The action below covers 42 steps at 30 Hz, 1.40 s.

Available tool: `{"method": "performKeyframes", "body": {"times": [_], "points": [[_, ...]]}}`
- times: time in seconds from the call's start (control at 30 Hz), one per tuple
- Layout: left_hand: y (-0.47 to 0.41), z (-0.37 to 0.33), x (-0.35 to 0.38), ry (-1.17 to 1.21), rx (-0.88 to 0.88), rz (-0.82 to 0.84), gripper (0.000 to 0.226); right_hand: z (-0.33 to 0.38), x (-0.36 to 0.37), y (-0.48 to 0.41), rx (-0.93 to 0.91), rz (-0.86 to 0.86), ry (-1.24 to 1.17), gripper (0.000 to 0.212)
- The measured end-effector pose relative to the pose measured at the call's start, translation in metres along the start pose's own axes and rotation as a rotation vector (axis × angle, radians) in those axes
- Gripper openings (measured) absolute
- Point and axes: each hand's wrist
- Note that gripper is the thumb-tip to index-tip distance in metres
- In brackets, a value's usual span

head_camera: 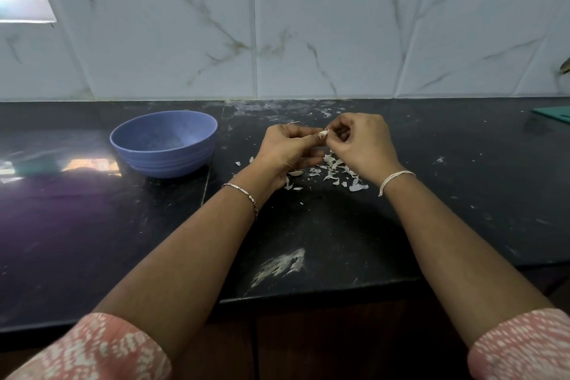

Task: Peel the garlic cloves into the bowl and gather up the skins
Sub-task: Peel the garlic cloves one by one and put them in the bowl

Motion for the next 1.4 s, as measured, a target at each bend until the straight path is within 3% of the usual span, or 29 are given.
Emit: {"method": "performKeyframes", "body": {"times": [0.43, 0.8, 1.2, 1.4], "points": [[0.0, -0.002, -0.001, -0.005, 0.015, 0.02, 0.014, -0.005, 0.001, -0.002, 0.228, -0.002, -0.46, 0.004], [0.0, 0.0, -0.002, -0.085, 0.073, -0.009, 0.009, -0.006, 0.003, 0.0, 0.175, 0.006, -0.323, 0.005], [-0.005, 0.0, 0.0, -0.185, 0.058, -0.054, 0.016, -0.005, 0.003, -0.001, 0.21, 0.047, -0.378, 0.005], [-0.003, 0.001, 0.0, -0.156, 0.056, -0.042, 0.01, -0.014, -0.001, -0.006, 0.249, -0.079, -0.395, 0.006]]}}
Point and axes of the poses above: each hand's wrist, its own y-axis away from the middle knuckle, its own x-axis out of the palm, z = x × y, and after that the axes turned 11 degrees about -y, right-handed
